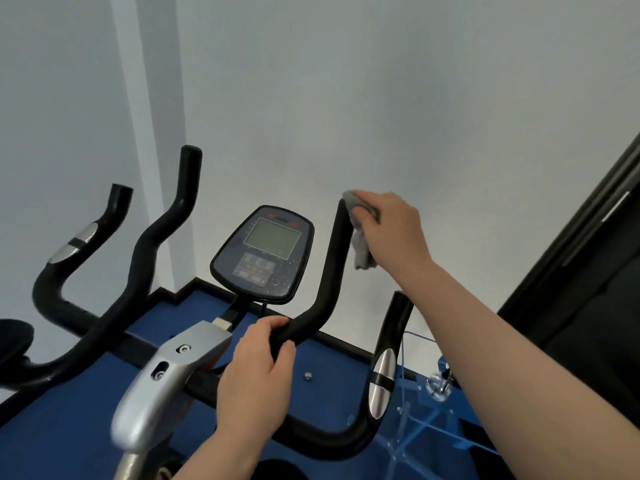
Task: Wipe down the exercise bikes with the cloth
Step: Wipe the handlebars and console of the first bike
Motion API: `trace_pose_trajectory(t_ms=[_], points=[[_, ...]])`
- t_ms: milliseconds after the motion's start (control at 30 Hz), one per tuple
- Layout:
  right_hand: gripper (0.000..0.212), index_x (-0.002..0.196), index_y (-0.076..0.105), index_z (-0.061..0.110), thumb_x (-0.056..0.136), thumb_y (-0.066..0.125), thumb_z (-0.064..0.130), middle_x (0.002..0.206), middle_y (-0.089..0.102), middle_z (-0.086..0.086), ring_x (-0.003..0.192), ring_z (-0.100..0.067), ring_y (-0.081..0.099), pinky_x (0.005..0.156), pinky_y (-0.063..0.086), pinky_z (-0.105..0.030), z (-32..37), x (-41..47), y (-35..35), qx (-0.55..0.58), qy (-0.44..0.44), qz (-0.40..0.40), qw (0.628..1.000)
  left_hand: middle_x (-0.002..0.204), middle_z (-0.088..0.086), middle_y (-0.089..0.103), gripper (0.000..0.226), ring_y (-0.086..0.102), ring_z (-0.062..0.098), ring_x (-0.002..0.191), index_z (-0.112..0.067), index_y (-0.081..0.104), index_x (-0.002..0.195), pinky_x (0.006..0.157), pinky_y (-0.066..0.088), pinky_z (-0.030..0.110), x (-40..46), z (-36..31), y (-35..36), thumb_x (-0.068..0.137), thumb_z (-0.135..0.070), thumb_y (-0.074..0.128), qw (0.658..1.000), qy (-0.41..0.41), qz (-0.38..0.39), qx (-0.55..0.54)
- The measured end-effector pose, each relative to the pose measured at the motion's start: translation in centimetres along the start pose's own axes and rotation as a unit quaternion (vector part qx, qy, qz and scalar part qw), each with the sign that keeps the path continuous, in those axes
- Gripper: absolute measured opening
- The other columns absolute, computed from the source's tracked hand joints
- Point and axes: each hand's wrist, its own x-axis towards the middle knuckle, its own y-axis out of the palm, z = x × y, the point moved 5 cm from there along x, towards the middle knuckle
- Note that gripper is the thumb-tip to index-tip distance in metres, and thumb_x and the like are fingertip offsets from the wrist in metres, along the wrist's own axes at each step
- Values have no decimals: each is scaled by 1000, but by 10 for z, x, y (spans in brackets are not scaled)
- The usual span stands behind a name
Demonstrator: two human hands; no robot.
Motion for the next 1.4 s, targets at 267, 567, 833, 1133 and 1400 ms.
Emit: trace_pose_trajectory(t_ms=[267, 567, 833, 1133, 1400], points=[[21, 90, 66, 15, 95, 47, 15, 80, 65, -7, 73, -22, 59, 65, 46, -19, -11, -20, 26, 85, 103, -66, 989, 90, -17, 61, 16, 56, -6, 77, -49, 45, 101, 61, 34, 18, 3, -1, 0, 89, -38, 48, 1000, -10, -17, 12], [22, 83, 68, 9, 92, 50, 15, 73, 65, -2, 67, -17, 58, 60, 45, -24, -30, -52, 35, 43, 122, -1, 992, 88, -17, 63, 14, 59, 0, 74, -48, 45, 100, 63, 38, 26, 4, 1, 2, 88, -42, 46, 1000, -17, -21, 12], [18, 71, 73, 26, 84, 60, 25, 68, 70, 12, 68, 1, 65, 69, 48, -20, -15, -52, 15, 8, 87, 184, 979, 90, -19, 63, 12, 58, -2, 78, -47, 47, 98, 64, 35, 21, 5, 2, 1, 88, -41, 46, 999, -26, -23, 1], [29, 102, 60, 7, 75, 65, 0, 118, 45, -7, 93, -25, 50, 60, 42, -33, 12, -66, 69, -280, -125, 183, 934, 104, -21, 54, 18, 53, 4, 105, -36, 53, 107, 88, 43, 31, 2, 1, -11, 92, -27, 49, 996, 30, -75, -41], [20, 99, 71, 31, 93, 53, 25, 89, 48, 10, 76, -6, 51, 62, 35, -13, 16, -108, 67, -13, -84, 202, 976, 104, -17, 60, 21, 60, 5, 99, -37, 55, 108, 85, 51, 37, -18, 2, -42, 90, -31, 47, 978, 22, -183, -98]])
